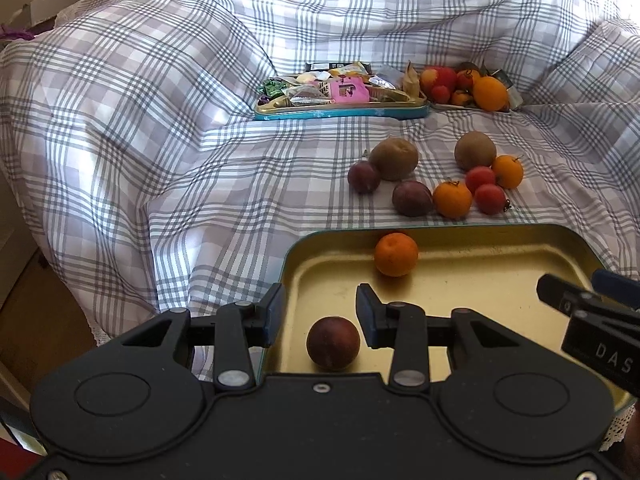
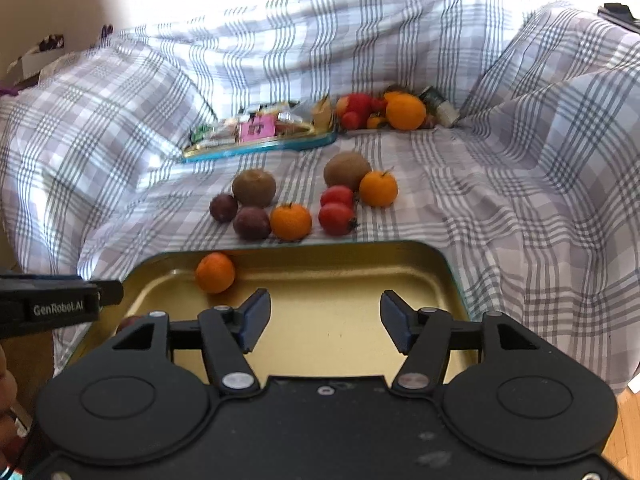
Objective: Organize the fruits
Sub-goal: 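Withdraw both open tools from the tray toward the loose fruits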
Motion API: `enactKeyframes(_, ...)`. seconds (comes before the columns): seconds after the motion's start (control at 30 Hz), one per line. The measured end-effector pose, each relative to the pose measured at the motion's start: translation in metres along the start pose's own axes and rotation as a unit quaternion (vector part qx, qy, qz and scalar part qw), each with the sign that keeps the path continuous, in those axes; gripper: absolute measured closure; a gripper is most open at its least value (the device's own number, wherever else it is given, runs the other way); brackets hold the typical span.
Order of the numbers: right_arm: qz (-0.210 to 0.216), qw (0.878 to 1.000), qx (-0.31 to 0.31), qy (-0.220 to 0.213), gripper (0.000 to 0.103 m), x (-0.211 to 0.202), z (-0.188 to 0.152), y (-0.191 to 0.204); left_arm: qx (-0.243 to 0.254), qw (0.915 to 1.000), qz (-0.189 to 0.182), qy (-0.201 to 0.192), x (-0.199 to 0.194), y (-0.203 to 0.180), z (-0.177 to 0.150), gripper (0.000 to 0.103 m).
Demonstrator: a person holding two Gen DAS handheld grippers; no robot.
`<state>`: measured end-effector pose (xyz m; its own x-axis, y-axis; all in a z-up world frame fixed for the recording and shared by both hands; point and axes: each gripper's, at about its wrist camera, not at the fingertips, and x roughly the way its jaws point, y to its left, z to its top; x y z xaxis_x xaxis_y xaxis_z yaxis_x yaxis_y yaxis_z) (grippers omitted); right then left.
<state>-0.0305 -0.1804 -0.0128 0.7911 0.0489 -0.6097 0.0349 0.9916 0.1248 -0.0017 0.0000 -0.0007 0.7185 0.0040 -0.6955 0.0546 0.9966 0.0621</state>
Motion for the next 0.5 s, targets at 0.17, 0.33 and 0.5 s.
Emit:
enactKeyframes(0.17,0.0,1.0,0.011,0.008,0.038,0.0027,0.0039,-0.0027,0.001,0.9998,-0.021,-0.002,-0.0009,-0.001,0.0009,0.056)
enactKeyframes(0.33,0.014,1.0,0.015,0.02,0.038,0.0045,0.0066,-0.0029,-0.011,0.9993,-0.031,-0.015,-0.0055,0.0028,0.0032,0.056)
enactKeyframes(0.5,0.02,1.0,-0.003,0.024,0.038,0.0067,0.0092,0.0009,-0.025,0.999,-0.036,-0.002,-0.0016,0.0075,0.0073,0.056)
